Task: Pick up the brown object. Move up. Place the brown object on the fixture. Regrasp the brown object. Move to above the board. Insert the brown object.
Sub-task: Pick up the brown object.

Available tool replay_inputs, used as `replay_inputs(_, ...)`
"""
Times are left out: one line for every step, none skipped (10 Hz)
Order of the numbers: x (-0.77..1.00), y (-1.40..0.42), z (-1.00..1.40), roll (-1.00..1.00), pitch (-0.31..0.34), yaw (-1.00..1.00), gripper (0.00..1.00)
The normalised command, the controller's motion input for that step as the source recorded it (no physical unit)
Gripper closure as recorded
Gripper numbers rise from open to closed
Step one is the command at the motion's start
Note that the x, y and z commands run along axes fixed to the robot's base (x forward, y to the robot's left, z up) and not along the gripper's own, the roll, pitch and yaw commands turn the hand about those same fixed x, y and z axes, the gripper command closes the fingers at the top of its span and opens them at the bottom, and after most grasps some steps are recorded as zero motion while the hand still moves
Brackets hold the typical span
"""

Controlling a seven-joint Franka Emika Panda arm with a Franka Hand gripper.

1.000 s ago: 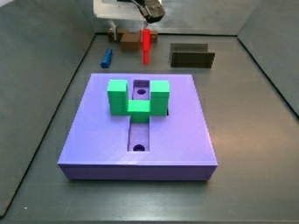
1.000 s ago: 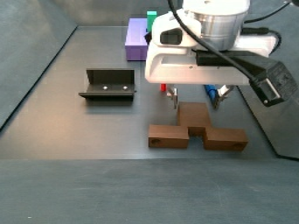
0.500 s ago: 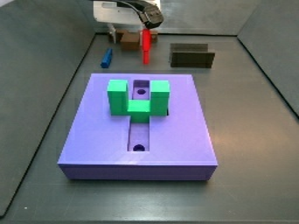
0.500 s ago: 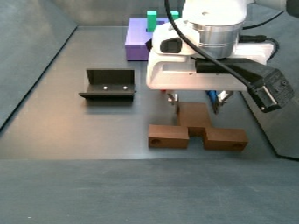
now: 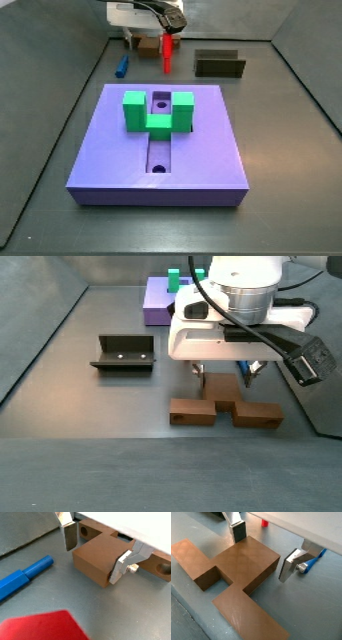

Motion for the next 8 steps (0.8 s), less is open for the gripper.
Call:
replay_inputs(0.00,0.00,-0.06,-0.06,-0.024,0.00,0.00)
replay_inputs(0.00,0.00,0.00,-0.03,0.000,0.00,0.00)
replay_inputs(0.00,0.00,0.00,0.00,0.000,0.00,0.00)
replay_inputs(0.00,0.00,0.00,0.00,0.000,0.00,1.00)
replay_inputs(0.00,0.00,0.00,0.00,0.000,0.00,1.00)
replay_inputs(0.00,0.00,0.00,0.00,0.000,0.00,1.00)
replay_inputs(0.00,0.00,0.00,0.00,0.000,0.00,1.00)
replay_inputs(0.00,0.00,0.00,0.00,0.000,0.00,1.00)
